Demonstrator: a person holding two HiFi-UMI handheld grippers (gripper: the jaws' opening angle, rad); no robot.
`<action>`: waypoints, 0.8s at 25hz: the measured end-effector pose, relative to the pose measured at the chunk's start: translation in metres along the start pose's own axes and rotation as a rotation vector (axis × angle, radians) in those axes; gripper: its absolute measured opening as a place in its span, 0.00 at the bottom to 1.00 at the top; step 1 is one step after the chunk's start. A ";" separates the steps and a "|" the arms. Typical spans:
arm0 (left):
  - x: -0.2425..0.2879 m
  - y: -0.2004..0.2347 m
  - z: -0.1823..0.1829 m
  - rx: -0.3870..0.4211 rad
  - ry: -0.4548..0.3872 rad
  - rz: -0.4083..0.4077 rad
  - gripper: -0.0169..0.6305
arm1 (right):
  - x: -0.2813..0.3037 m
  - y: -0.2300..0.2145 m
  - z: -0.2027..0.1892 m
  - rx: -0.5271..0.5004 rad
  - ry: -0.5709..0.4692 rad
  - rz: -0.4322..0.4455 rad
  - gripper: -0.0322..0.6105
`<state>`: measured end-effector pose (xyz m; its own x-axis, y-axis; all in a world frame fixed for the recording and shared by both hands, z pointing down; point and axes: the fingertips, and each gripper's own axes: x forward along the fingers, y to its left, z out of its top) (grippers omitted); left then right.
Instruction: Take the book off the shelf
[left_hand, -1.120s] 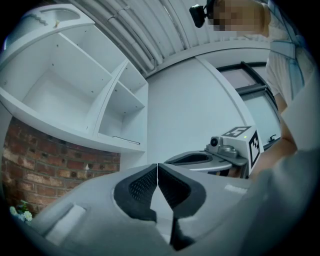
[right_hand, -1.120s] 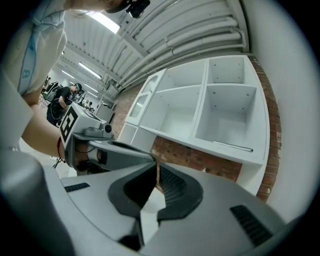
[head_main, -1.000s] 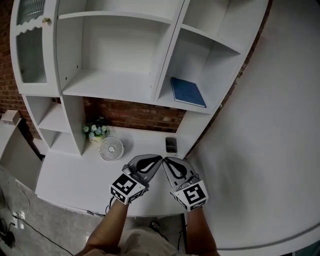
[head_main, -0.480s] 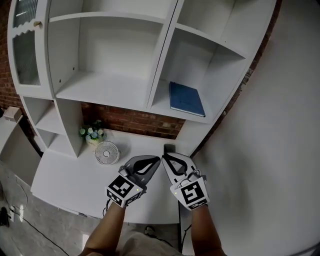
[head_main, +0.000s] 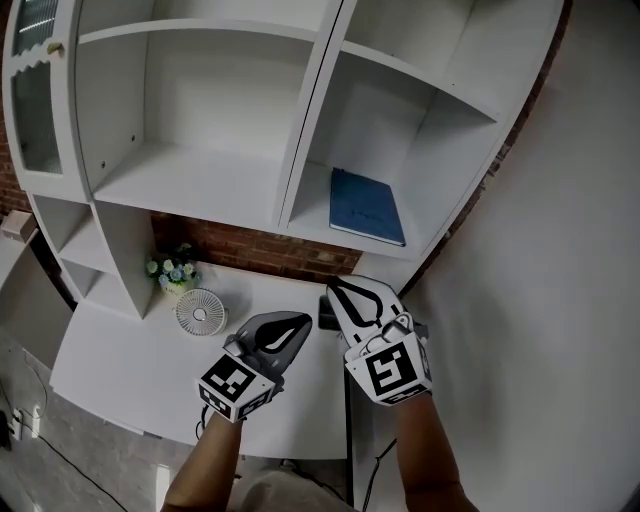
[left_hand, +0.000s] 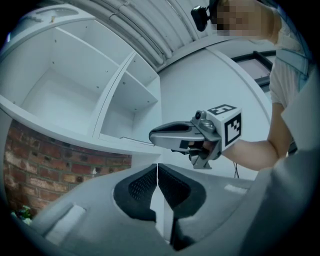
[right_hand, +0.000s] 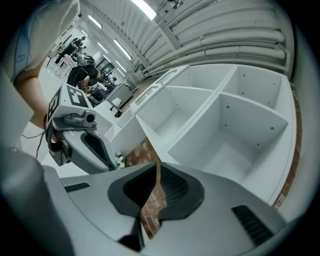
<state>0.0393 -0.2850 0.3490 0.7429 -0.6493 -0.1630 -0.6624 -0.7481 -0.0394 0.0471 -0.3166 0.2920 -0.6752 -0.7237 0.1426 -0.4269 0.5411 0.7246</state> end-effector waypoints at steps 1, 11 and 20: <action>0.002 0.000 0.000 -0.001 0.002 -0.004 0.04 | 0.002 -0.006 0.001 -0.023 0.003 -0.002 0.08; 0.021 0.004 0.003 0.007 0.023 -0.024 0.04 | 0.025 -0.043 0.002 -0.206 0.068 0.049 0.11; 0.043 0.018 0.027 0.023 -0.019 -0.007 0.04 | 0.049 -0.058 -0.002 -0.321 0.134 0.071 0.15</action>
<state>0.0562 -0.3226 0.3144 0.7457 -0.6412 -0.1811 -0.6594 -0.7491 -0.0633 0.0401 -0.3845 0.2581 -0.6025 -0.7503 0.2722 -0.1566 0.4455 0.8815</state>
